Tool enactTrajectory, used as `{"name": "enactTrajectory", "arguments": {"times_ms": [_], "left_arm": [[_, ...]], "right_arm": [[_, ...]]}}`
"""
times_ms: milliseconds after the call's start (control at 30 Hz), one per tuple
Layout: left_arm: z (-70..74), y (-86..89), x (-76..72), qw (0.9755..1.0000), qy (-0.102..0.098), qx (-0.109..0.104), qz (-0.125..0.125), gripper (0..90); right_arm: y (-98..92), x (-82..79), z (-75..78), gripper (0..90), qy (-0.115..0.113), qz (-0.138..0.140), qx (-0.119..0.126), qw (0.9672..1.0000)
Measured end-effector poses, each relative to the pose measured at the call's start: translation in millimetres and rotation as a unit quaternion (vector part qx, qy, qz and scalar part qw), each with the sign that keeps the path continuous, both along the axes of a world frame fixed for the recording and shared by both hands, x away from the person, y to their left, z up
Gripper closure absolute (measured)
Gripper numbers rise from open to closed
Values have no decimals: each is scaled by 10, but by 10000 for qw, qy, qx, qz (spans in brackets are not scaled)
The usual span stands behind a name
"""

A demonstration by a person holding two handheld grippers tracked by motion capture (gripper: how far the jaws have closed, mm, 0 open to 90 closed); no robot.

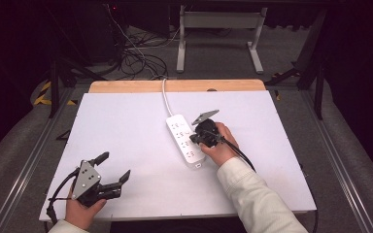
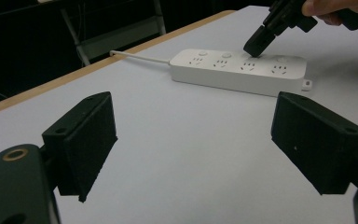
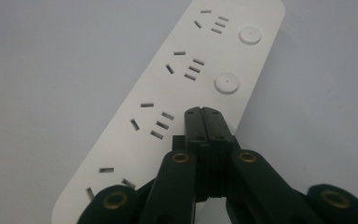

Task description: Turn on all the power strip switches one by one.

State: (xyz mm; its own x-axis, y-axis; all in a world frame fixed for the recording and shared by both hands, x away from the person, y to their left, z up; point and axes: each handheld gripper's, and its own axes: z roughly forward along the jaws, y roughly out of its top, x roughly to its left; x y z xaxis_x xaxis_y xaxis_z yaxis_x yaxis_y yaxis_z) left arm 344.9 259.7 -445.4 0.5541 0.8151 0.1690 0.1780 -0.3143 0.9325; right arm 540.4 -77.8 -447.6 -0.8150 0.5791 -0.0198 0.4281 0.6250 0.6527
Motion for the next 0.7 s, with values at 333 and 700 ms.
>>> {"name": "enactTrajectory", "arguments": {"times_ms": [333, 700], "left_arm": [[0, 0, -10, 10000, 15, -35, 0, 145], [-1, 1, -9, 10000, 6, -36, -14, 145]], "right_arm": [[38, 3, -11, 900, 12, 27, -10, 10000], [3, -6, -19, 900, -111, -223, -62, 9997]]}}
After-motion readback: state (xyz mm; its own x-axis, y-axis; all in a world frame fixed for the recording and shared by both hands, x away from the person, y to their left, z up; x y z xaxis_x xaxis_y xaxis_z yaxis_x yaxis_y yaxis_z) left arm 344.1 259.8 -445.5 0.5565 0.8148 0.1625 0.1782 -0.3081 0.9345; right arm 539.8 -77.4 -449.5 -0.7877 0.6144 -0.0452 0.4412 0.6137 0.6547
